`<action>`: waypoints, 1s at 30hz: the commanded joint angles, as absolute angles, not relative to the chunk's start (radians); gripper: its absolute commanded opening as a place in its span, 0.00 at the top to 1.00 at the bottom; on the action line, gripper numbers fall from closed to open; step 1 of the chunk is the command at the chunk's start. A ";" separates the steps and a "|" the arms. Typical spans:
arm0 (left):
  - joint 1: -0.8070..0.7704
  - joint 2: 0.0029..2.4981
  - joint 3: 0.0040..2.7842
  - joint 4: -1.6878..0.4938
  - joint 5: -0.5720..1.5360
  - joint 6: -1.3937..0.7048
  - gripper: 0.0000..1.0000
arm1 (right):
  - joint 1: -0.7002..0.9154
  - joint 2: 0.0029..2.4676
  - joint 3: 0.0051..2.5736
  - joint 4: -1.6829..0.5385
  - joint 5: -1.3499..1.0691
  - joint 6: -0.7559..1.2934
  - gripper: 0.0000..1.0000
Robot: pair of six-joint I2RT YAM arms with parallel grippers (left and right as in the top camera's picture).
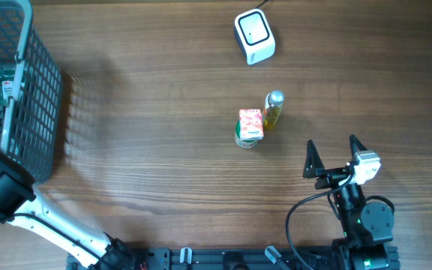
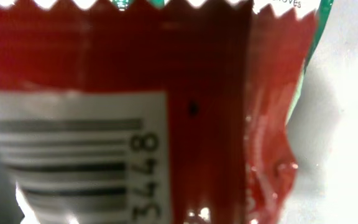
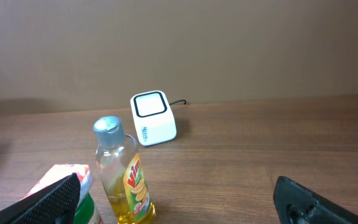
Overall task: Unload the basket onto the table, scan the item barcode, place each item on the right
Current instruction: 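Lift the green glove pack out and place it left of the carton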
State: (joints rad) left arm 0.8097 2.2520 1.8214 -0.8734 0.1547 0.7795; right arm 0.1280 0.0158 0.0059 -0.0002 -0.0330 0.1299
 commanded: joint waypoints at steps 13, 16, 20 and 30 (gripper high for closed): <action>0.765 1.951 1.806 -0.832 0.255 0.509 0.92 | 0.124 0.011 0.005 0.004 -0.028 0.134 0.00; 0.733 1.827 1.822 -0.794 0.253 0.507 0.92 | 0.124 0.011 0.005 0.004 -0.028 0.133 0.00; 0.687 1.657 1.829 -0.728 0.253 0.503 0.92 | 0.124 0.011 0.005 0.004 -0.028 0.134 0.00; 0.496 1.386 1.829 -0.832 0.254 0.221 0.95 | 0.124 0.011 0.005 0.003 -0.028 0.134 0.00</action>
State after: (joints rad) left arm 0.5732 1.4128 1.8221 -0.7582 0.2379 0.3824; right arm 0.1280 0.0158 0.0059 -0.0002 -0.0330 0.1299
